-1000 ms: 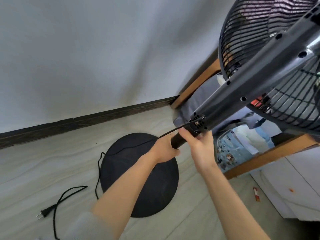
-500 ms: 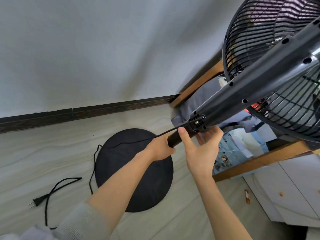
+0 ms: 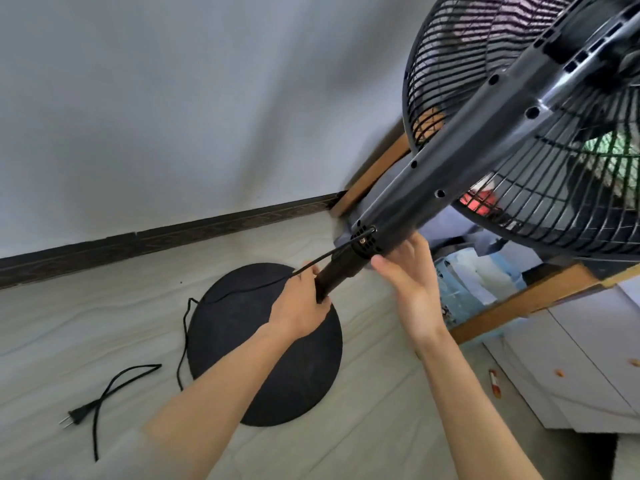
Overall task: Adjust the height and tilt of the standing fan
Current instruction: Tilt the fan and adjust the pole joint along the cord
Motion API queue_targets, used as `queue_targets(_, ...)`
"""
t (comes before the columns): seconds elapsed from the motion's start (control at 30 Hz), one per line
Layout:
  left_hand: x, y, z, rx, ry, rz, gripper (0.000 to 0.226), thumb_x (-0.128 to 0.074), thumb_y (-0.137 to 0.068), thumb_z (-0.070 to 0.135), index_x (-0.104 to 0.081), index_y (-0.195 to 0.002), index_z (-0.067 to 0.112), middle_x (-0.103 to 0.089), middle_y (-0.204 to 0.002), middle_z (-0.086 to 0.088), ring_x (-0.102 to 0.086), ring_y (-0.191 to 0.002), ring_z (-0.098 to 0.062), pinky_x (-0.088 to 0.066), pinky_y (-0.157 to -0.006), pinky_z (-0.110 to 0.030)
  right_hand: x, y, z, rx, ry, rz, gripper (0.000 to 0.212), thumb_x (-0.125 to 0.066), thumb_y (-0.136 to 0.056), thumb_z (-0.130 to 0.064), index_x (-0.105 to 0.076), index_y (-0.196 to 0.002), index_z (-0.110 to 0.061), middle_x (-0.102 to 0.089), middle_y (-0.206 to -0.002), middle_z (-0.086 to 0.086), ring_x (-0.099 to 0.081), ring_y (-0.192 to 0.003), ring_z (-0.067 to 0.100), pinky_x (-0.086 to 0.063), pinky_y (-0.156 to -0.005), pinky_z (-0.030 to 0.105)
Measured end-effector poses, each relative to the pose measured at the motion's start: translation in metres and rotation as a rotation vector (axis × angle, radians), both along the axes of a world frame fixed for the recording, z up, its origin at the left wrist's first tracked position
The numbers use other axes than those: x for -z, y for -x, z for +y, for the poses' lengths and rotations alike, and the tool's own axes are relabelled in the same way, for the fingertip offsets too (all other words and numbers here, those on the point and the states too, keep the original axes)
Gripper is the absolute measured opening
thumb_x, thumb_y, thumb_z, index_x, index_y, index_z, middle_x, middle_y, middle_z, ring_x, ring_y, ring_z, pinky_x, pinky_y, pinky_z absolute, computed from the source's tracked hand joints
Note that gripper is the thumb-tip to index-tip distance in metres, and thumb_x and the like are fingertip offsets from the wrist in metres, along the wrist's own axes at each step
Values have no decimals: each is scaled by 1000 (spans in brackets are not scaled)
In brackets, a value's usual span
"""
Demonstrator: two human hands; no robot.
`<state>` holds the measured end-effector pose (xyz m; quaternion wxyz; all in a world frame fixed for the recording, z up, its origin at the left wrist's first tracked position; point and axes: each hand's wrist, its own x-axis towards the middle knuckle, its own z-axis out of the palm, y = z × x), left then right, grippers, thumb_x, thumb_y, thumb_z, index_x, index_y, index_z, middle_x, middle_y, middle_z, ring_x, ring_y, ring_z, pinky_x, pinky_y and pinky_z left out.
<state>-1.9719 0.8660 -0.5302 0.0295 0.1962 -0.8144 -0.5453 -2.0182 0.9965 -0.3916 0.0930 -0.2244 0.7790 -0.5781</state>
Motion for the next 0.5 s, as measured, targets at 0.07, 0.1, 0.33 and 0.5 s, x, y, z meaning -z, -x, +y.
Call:
queue_targets(0.07, -12, -14, 7, -59, 42, 65, 54, -70, -89, 32, -45, -136, 26, -57, -130, 1, -60, -112, -20, -55, -87, -36, -22, 12, -1, -30, 83, -77, 56, -74, -84, -23, -53, -134, -11, -64, -131, 13, -59, -125, 29, -45, -107, 57)
queue_targets(0.1, -23, -19, 9, -77, 41, 128, 60, -71, -87, 35, -43, -139, 29, -55, -133, 5, -59, -112, -16, -53, -86, -33, -31, 17, -4, -51, 94, -106, 53, -76, -82, -25, -57, -130, -13, -67, -128, 11, -60, -124, 30, -45, -106, 57)
queue_targets(0.33, -94, -1, 7, -24, 144, 221, 18, -68, -89, 31, -61, -105, 28, -65, -92, 8, -62, -85, -14, -44, -62, -25, -43, 11, -28, 100, -27, 10, 45, -86, -75, -32, -65, -114, -23, -77, -104, -11, -72, -99, 5, -58, -84, 26)
queue_targets(0.5, -111, 15, -16, 160, 91, 142, 31, -67, -82, 19, -45, -65, 32, -53, -59, 12, -52, -60, -13, -35, -52, -28, -48, -1, -43, 302, -118, 75, 52, -85, -75, -41, -59, -115, -20, -69, -99, -13, -68, -98, 12, -56, -85, 29)
